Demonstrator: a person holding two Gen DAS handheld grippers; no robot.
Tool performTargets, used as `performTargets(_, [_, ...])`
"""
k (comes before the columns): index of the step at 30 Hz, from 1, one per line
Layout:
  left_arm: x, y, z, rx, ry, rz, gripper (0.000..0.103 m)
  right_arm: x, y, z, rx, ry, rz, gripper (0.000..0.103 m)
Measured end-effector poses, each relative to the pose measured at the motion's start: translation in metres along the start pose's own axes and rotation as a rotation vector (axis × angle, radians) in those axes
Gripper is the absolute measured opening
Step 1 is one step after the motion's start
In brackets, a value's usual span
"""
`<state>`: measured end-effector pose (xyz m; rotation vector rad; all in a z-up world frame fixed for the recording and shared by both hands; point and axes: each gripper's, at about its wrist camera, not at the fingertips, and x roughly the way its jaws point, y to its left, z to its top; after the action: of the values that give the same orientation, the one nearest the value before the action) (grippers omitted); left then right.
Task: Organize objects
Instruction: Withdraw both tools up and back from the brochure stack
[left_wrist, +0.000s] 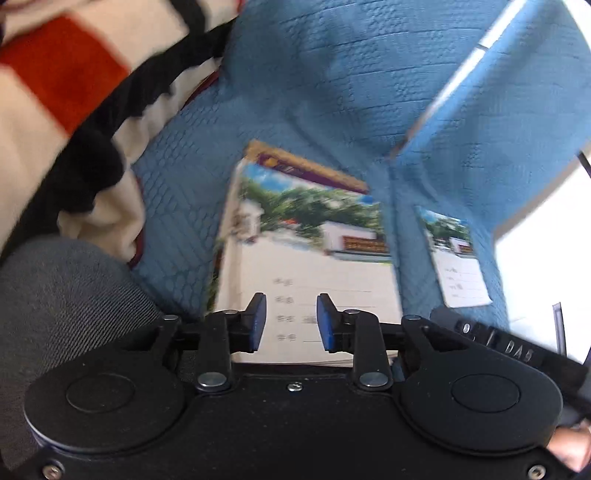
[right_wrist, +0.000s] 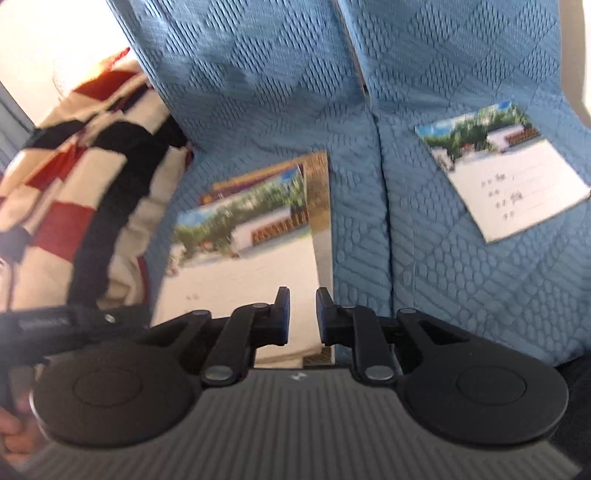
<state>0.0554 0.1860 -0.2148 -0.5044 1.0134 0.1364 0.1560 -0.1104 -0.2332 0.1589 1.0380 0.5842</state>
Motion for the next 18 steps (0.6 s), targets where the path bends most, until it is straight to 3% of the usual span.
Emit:
performTargets(9, [-0.053, -0.053, 0.005, 0.073, -0.087, -0.041, 0.042, -0.068, 0.008, 0.019, -0.037, -0.125, 0.02, 0.019])
performTargets(18, [-0.081, -0.08, 0.012, 0.096, -0.13, -0.021, 0.051, -0.119, -0.005, 0.023, -0.024, -0.2, -0.007, 0.019])
